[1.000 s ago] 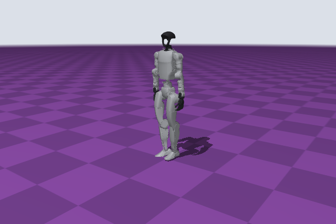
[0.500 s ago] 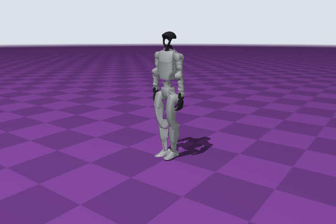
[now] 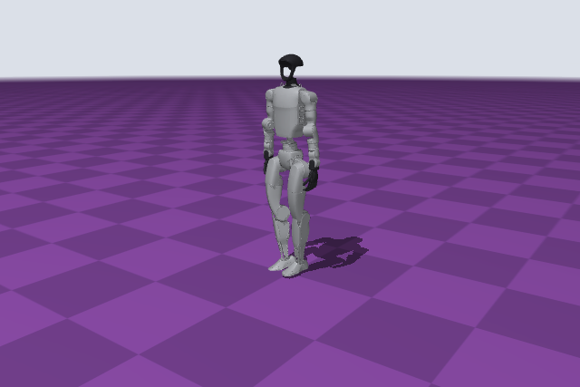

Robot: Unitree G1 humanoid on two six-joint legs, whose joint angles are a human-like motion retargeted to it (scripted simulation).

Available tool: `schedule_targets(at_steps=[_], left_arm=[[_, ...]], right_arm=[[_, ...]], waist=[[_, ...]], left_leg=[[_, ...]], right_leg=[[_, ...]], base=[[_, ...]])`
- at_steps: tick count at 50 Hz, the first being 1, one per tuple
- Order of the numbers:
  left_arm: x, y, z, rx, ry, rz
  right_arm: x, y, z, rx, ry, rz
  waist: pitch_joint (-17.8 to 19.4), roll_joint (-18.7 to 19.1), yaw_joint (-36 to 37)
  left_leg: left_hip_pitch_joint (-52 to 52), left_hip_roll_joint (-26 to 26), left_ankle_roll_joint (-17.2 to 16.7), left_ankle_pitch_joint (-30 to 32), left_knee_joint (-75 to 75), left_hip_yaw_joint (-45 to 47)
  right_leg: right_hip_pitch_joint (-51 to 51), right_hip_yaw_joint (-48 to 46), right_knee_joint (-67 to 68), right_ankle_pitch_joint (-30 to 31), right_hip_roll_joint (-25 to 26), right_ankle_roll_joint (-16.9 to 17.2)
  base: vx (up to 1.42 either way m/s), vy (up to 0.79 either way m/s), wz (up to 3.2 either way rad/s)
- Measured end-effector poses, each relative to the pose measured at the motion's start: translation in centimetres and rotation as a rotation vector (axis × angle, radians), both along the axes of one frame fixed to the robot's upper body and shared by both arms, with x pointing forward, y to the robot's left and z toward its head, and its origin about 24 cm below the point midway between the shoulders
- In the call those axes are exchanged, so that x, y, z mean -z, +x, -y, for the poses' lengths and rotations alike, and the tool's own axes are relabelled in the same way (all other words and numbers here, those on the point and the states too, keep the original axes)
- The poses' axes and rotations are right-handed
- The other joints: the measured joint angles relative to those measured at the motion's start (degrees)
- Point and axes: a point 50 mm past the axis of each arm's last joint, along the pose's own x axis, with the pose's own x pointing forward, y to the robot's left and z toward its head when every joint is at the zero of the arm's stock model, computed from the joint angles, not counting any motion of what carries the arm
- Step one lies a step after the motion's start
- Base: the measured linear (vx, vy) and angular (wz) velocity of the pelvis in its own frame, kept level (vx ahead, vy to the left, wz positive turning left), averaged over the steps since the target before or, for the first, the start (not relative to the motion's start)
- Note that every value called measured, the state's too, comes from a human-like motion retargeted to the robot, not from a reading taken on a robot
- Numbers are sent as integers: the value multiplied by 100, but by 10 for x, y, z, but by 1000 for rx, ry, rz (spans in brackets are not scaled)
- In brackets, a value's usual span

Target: Upper body actions

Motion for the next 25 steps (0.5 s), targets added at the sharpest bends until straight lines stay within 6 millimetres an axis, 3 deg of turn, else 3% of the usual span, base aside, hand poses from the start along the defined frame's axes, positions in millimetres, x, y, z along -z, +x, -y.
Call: schedule_targets(at_steps=[5,8,14,23,25], left_arm=[[0,8,-4,-8,17,29],[-1,9,-8,-10,23,28],[-1,5,-9,-59,28,18],[-1,-6,-7,-128,34,-27],[-1,-8,-5,-158,32,-34]], right_arm=[[0,-1,0,20,-16,16],[-1,-7,1,23,-19,2],[-2,-19,-1,42,-16,-27],[-1,-10,3,11,-33,1],[-1,-6,4,10,-39,20]], waist=[[141,55,-213],[230,40,-202],[327,-34,304],[499,-50,673],[579,-113,776]], left_leg=[[-80,4,-31,191,8,-582],[-119,-22,-101,280,64,-905],[-336,-47,-292,375,281,-1249],[-871,-103,-700,828,341,-1777],[-983,-168,-601,954,293,-1774]], right_leg=[[-165,1008,364,-150,109,177],[-72,1158,396,-332,89,276],[320,545,-88,-385,190,-40],[598,-1058,-496,-575,297,-218],[618,-1438,-547,-624,237,-229]], base=[[-10,-7,102],[-7,-1,100],[-3,1,79],[-11,2,152],[-15,3,169]])
